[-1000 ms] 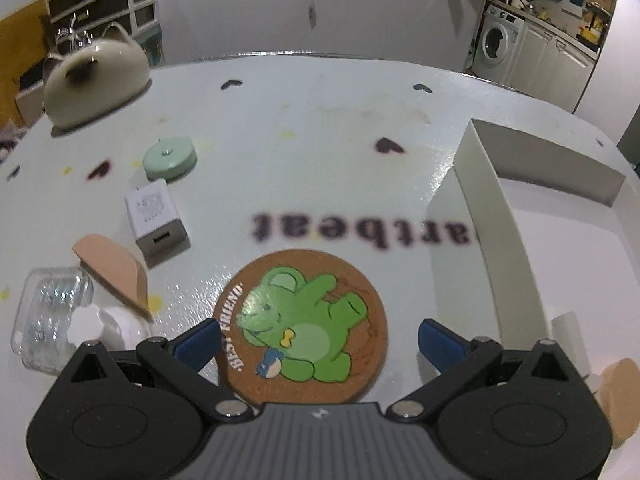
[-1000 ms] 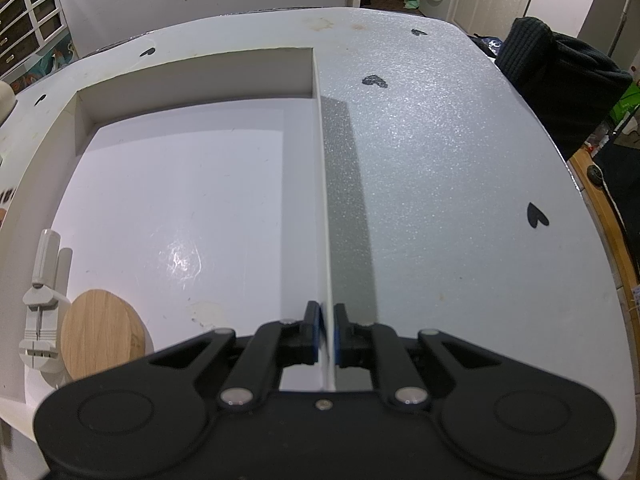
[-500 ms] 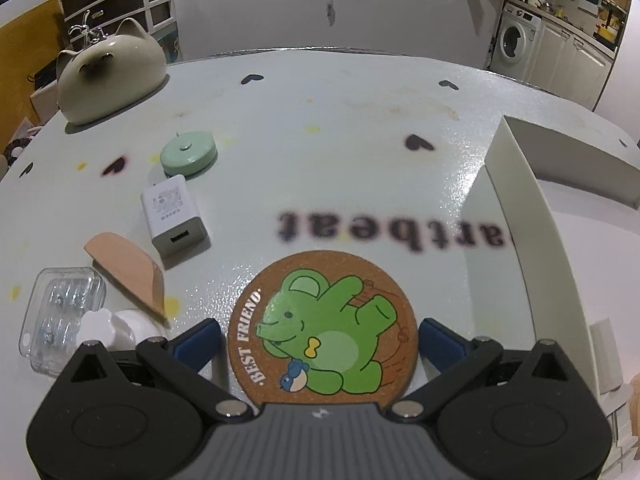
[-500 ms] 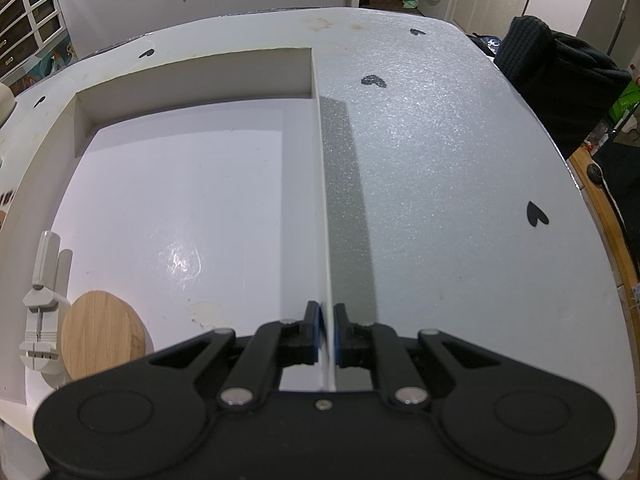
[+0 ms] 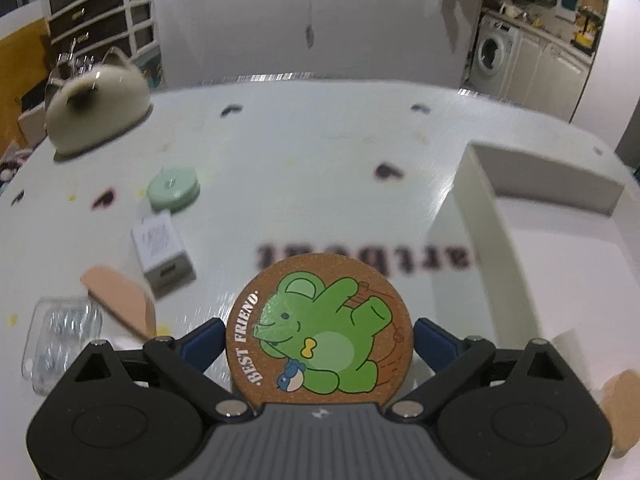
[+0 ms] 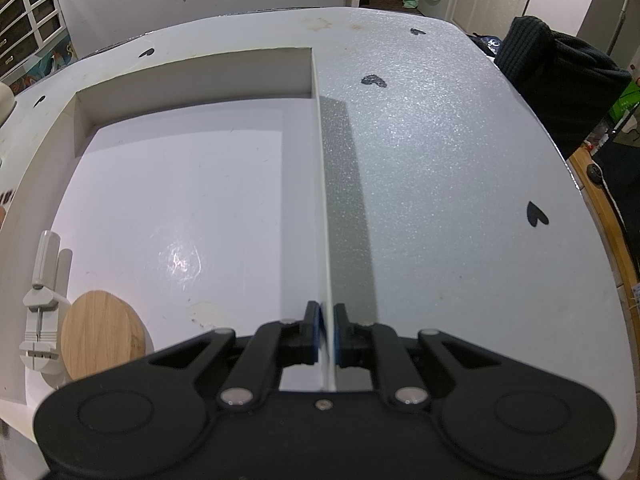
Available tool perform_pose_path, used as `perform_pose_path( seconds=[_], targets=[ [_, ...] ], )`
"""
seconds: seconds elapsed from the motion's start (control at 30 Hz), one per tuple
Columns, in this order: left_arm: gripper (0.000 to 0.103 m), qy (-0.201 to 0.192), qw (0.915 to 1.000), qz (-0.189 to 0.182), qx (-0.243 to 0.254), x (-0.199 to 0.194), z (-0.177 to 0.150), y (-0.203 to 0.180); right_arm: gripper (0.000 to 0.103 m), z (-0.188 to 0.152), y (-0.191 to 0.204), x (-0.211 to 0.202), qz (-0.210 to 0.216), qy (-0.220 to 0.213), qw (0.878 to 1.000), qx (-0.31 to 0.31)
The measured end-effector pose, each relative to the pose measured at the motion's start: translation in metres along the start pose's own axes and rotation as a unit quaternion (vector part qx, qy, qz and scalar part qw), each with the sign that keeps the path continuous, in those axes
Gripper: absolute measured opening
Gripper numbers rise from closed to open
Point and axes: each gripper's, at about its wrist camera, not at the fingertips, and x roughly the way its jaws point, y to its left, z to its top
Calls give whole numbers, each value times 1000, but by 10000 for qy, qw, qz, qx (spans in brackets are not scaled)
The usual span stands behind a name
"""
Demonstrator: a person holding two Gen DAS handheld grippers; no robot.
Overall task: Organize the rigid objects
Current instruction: 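Carry the bear coaster into the tray and open the left tool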
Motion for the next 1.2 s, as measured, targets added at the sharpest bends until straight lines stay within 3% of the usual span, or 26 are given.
perform_pose_path(
  seconds=[0.23,0.5,0.9,1.2],
  targets=[
    [99,-442,9974,-520,248,-27,23,-30,9,0,0,0,2,1,10000,-4],
    [99,-654,9850,-1351,853,-46,42,-85,8,1,-2,0,15,7,10000,7],
    [99,-381,9493,-2445,1937,-46,19,-175,6,2,-6,3,94,40,9999,87],
    [99,-172,9326,-2727,2359,-28,6,-213,5,9,-11,6,214,221,9995,117]
  ],
)
